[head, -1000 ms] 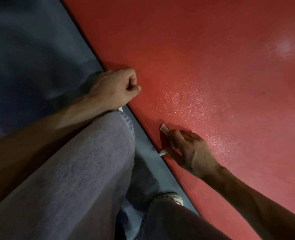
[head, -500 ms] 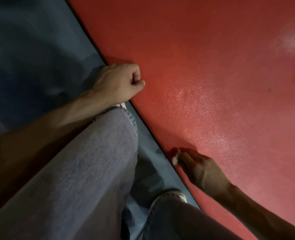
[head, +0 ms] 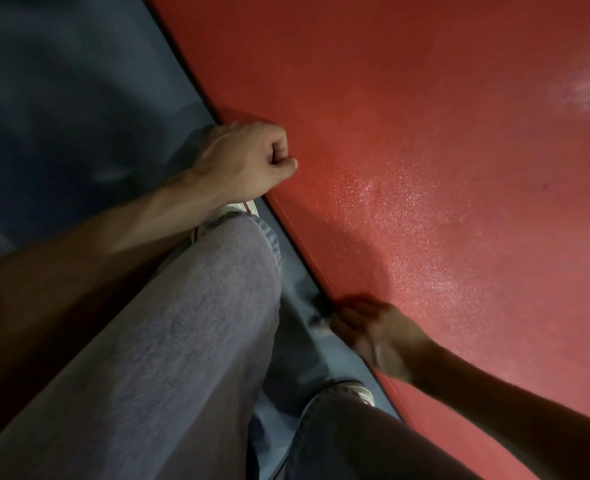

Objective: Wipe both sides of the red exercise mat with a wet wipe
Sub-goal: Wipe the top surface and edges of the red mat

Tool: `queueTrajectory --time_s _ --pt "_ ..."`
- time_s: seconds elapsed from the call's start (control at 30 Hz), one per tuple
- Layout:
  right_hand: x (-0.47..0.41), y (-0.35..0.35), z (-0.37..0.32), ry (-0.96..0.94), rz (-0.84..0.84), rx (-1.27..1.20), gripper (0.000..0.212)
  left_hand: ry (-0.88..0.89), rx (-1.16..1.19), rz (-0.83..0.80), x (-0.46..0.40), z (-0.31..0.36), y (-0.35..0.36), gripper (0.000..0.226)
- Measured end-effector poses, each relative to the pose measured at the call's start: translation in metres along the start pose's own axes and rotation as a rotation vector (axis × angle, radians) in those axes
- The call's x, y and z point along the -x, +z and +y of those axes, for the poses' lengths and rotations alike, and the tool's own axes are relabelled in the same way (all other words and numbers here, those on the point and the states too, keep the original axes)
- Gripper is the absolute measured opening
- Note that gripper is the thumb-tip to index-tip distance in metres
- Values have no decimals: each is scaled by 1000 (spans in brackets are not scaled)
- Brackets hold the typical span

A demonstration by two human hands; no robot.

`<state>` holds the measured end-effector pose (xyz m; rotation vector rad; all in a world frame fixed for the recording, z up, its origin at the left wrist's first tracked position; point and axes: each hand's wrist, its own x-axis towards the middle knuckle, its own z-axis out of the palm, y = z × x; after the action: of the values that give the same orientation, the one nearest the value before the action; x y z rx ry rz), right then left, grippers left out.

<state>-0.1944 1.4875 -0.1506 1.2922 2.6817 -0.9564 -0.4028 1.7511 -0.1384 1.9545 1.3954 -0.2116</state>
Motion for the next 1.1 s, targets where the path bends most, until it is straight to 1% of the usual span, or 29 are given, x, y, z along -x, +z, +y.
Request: queueTrajectory --time_s 0.1,0.17,0.2,0.27,0.33,0.37,0.4,0.47,0.5,0.53,0.57,0.6,0.63,0.7,0.77,0.8,0.9,0.93,1.0,1.07,1.1 --pt "-77 -22 13 -11 147 75 21 -25 9 -46 -5 2 -5 35" --pt "-117 -37 18 19 212 69 16 -54 79 -99 -7 2 -9 39" --pt "-124 -38 20 43 224 69 17 -71 119 -122 -9 1 -10 41" --pt "-101 -29 18 53 163 70 20 -84 174 -167 -13 0 -10 42" --pt "-50 -16 8 -6 41 57 31 -81 187 -191 -15 -1 -11 42" --pt "-22 -9 6 -14 -48 48 34 -83 189 -194 -17 -1 -11 42" --pt "0 -4 6 -22 -131 45 33 -92 189 -189 -16 -2 -10 42" --pt "6 4 10 -73 -200 122 23 -101 166 -165 -16 0 -9 43" --pt "-10 1 9 -101 -187 109 19 -99 164 -156 -15 0 -8 43" --pt "-33 -4 9 -107 -137 25 19 -90 170 -152 -15 1 -8 44" --pt "-62 -11 10 -118 -38 -17 20 -85 180 -153 -15 0 -8 44" --pt "-94 -20 13 -93 78 8 19 -84 194 -160 -15 -1 -8 43" --pt "-126 -32 17 -33 177 87 22 -89 224 -163 -15 -2 -8 43" --pt "-173 -60 23 110 238 146 28 -120 350 -148 -14 -4 -6 41" --pt "-176 -62 26 127 250 194 22 -142 477 -95 -15 -5 -3 38" --pt "-160 -53 28 111 240 166 20 -149 531 -65 -16 -7 -2 37" --pt "-81 -33 31 -31 39 37 24 -172 594 5 -19 -24 -8 36" --pt "-57 -31 31 -75 -27 30 24 -182 608 9 -18 -28 -10 35" --pt "-41 -29 36 -150 -88 76 27 -185 631 16 -18 -32 -8 34" --pt "-70 -34 37 -193 -62 134 29 -182 626 46 -17 -30 -3 31" --pt "-95 -39 39 -177 13 159 27 -184 621 60 -17 -29 -1 30"
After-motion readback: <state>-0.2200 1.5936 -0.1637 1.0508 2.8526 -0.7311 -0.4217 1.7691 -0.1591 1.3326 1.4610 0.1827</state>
